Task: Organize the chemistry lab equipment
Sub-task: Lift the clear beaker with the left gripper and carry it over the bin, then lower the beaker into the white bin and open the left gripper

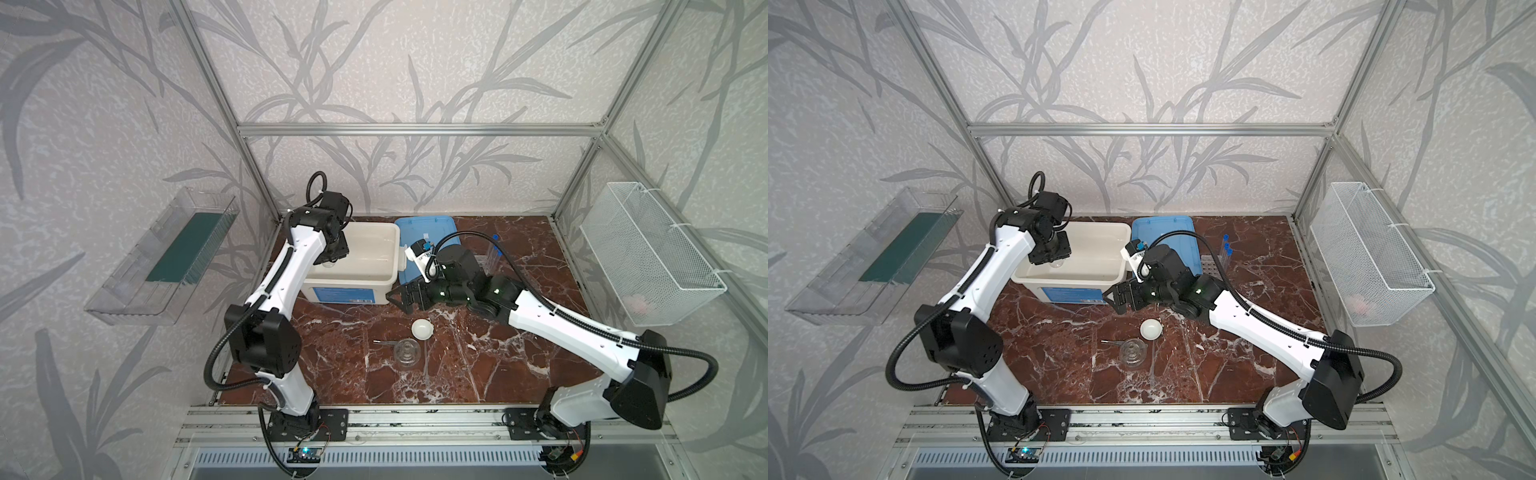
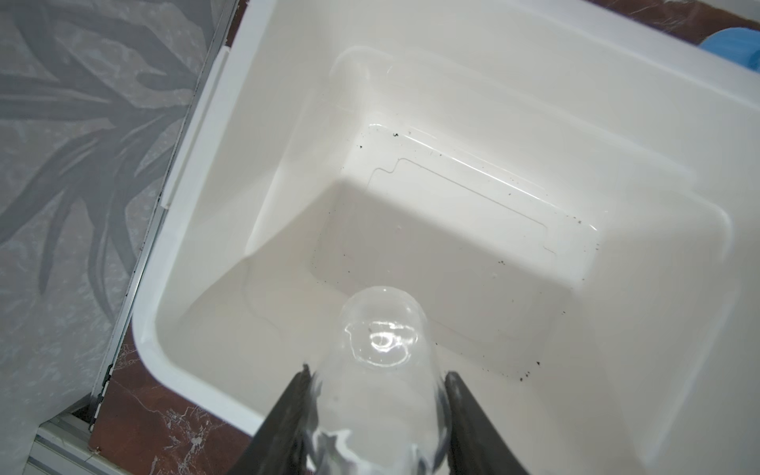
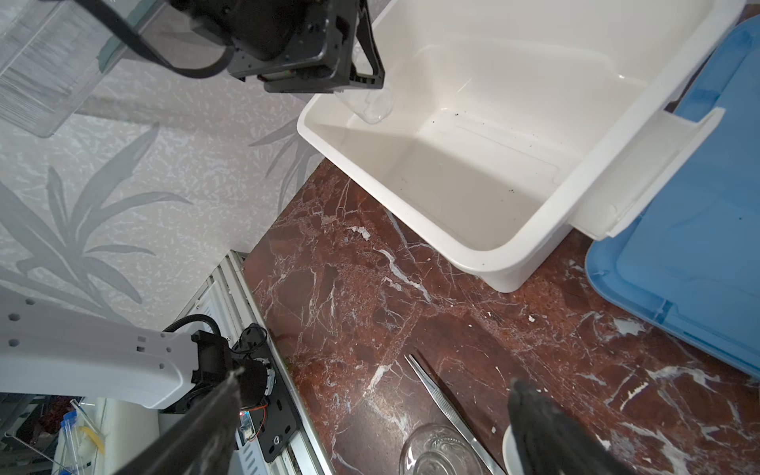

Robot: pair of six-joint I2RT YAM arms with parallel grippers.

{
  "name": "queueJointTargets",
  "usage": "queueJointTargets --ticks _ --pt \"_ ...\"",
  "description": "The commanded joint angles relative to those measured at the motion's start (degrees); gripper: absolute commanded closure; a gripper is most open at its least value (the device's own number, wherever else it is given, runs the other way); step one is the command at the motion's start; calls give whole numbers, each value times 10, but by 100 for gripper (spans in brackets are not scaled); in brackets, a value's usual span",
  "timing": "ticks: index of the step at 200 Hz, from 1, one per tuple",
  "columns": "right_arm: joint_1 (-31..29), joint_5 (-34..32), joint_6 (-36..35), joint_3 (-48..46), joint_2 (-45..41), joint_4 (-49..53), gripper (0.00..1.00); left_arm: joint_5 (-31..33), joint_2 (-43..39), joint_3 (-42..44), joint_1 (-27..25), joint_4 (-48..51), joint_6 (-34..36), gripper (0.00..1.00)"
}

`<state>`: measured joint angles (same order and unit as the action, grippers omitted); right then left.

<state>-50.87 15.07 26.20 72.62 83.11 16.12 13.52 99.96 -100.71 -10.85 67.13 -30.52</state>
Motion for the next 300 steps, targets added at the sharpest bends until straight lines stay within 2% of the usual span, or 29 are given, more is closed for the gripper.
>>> queueJointTargets --ticks 1,24,59,111,162,187,236,285,300 --pt "-3 9 5 21 16 -16 1 -11 9 -26 4 20 5 97" --pt "-5 10 8 19 20 -20 0 -39 -1 17 2 1 -2 98" --pt "-5 14 11 13 19 -24 0 -49 -34 93 2 -28 -11 98" --pt "-6 7 13 7 17 -27 0 -81 -75 150 -6 -38 -28 98" --pt "-12 3 13 11 22 -37 0 -56 -76 134 -7 -69 -16 98" --pt "-29 -19 -13 53 41 -4 0 -5 -34 72 12 -60 -10 98" --pt "-35 -36 -31 118 95 3 0 -20 49 -7 50 -51 -2 97" --pt "-35 -40 -39 153 130 3 0 -56 77 32 87 -117 -3 97" --pt "-35 -41 -40 154 136 2 0 -46 78 51 87 -134 -9 97"
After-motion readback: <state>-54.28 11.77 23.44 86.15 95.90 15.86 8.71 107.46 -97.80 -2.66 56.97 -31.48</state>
